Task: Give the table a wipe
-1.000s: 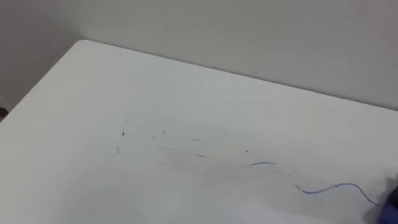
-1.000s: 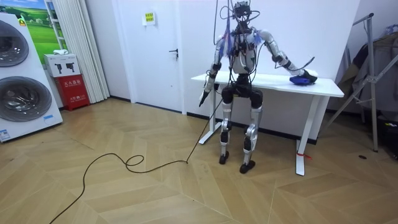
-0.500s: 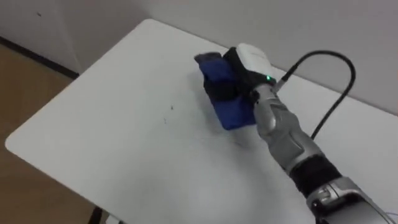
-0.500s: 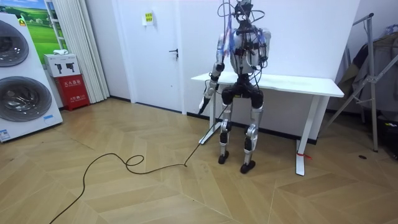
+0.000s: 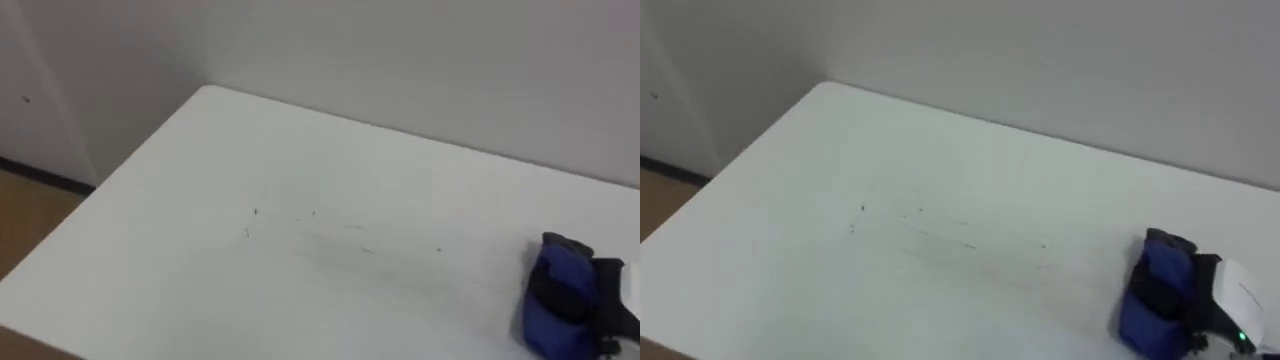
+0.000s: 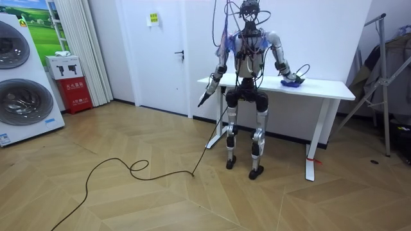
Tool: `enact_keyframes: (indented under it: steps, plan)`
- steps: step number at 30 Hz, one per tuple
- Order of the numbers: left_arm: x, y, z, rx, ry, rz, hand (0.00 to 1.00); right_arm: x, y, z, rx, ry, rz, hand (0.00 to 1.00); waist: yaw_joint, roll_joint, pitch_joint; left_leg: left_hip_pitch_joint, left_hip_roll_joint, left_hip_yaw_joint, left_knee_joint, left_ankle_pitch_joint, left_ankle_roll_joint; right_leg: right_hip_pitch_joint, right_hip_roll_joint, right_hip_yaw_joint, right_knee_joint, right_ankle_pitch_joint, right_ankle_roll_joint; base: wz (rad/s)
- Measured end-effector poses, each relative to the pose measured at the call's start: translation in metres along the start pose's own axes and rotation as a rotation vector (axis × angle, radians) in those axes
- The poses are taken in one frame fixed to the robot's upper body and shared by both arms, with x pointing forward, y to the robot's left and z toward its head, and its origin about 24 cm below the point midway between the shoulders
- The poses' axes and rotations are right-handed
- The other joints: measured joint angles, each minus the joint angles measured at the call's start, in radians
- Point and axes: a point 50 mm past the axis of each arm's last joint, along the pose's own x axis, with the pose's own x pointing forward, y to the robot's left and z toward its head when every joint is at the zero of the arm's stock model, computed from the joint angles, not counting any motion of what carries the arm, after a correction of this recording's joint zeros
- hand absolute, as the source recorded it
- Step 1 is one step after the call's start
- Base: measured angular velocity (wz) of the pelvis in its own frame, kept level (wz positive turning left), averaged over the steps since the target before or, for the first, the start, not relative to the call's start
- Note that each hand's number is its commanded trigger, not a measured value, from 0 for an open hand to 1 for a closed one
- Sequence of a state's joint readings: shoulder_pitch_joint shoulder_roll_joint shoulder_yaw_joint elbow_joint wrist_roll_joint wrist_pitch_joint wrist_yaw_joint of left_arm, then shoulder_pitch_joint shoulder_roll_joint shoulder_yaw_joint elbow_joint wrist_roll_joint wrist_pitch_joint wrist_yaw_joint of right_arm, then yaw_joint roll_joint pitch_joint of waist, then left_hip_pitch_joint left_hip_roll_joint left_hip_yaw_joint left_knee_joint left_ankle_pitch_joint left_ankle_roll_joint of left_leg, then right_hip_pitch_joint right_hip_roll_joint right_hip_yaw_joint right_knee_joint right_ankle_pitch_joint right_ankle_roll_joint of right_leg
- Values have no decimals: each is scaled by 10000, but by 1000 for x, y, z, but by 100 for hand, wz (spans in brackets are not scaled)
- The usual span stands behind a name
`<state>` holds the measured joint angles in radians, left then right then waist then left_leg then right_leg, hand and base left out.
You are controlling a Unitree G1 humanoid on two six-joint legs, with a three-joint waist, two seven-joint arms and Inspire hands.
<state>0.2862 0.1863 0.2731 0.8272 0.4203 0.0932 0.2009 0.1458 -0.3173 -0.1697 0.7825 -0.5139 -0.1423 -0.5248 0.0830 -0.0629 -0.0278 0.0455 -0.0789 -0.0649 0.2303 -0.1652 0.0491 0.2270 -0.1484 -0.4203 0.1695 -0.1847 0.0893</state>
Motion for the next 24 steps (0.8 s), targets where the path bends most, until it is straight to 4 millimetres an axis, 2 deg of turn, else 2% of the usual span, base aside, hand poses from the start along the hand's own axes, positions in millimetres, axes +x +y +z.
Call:
enact_keyframes:
  steps: [2, 4, 7, 8, 9, 10, 11, 12, 13, 15, 16, 19, 21, 22, 23, 24]
  plan:
    - [-1, -6, 4, 3, -144, -115, 0, 3, 2, 7, -93, -41, 34, 100, 50, 5, -2, 4, 39, 38, 53, 7, -19, 4, 29, 4, 21, 6, -11, -10]
    - [-4, -16, 0, 136, -58, -254, 0, 6, 5, 18, -106, 8, 78, 100, 211, -3, 21, -9, 140, 119, 64, 27, -75, -49, 109, 51, 16, 55, -86, -15]
    - [-10, -26, -11, 532, 229, -616, 0, 7, 11, 37, -205, -65, 248, 100, 693, 27, 39, -140, 358, 362, 99, 2, -136, -299, 246, 142, 23, 154, -242, -33]
    - [-12, -30, -16, 776, 421, -811, 0, 8, 15, 56, -214, -549, 613, 100, 885, 42, 92, -227, 438, 391, 104, 23, -173, -457, 317, 151, 48, 201, -318, -36]
    - [-13, -34, -20, 934, 609, -1018, 0, 8, 22, 84, -472, -1492, 1068, 100, 1143, 104, 146, -370, 525, 423, 110, 49, -215, -693, 394, 221, 113, 237, -408, -44]
    - [-15, -38, -21, 971, 698, -1176, 0, 9, 25, 120, -769, -2729, 1347, 100, 1309, 171, 291, -497, 554, 312, 111, 96, -283, -866, 471, 347, 181, 245, -490, -36]
    - [-15, -39, -21, 1012, 674, -1247, 0, 8, 29, 138, -895, -3405, 1530, 100, 1392, 213, 361, -571, 593, 306, 114, 120, -316, -962, 513, 357, 168, 265, -542, -15]
    - [-15, -40, -17, 1070, 524, -1319, 0, 4, 34, 168, -1015, -4468, 1796, 100, 1514, 254, 476, -702, 650, 345, 117, 196, -385, -1168, 571, 381, 126, 222, -594, 13]
    - [-15, -40, -13, 1053, 354, -1384, 0, 1, 36, 188, -1134, -5189, 1900, 100, 1742, 287, 486, -823, 674, 322, 100, 291, -476, -1304, 592, 362, 134, 138, -608, 23]
    - [-17, -39, -16, 1045, 322, -1439, 0, -5, 40, 203, -1292, -5991, 2138, 100, 2042, 317, 454, -860, 653, 214, 29, 376, -446, -1310, 580, 241, 126, 115, -651, 31]
    - [-20, -39, -24, 1100, 496, -1530, 0, -7, 43, 202, -1387, -6179, 2275, 100, 2015, 353, 445, -849, 573, 33, 21, 380, -440, -1186, 545, 28, 51, 81, -624, 38]
    - [-27, -41, -40, 1110, 987, -1666, 0, -11, 48, 185, -1266, -5972, 2356, 100, 1909, 334, 420, -683, 451, -123, -109, 406, -415, -931, 480, -164, -34, 31, -546, 28]
    - [-31, -40, -50, 1070, 1245, -1634, 0, -19, 54, 166, -887, -5874, 2381, 100, 1503, 315, 381, -452, 349, -128, -177, 370, -367, -579, 425, -272, -201, -32, -443, 26]
    - [-30, -38, -49, 1044, 1184, -1587, 0, -20, 54, 154, -664, -5681, 2222, 100, 1289, 257, 354, -324, 309, -126, -243, 351, -338, -440, 387, -260, -205, -67, -385, 27]
    - [-29, -37, -48, 969, 1152, -1520, 0, -21, 53, 147, -558, -5572, 2115, 100, 1136, 200, 365, -292, 291, -79, -293, 345, -326, -397, 368, -270, -234, -87, -353, 24]
    - [-28, -33, -48, 820, 1120, -1325, 0, -24, 51, 130, -288, -5148, 1855, 100, 882, 123, 301, -232, 272, 36, -374, 342, -306, -314, 311, -272, -285, -132, -291, 3]
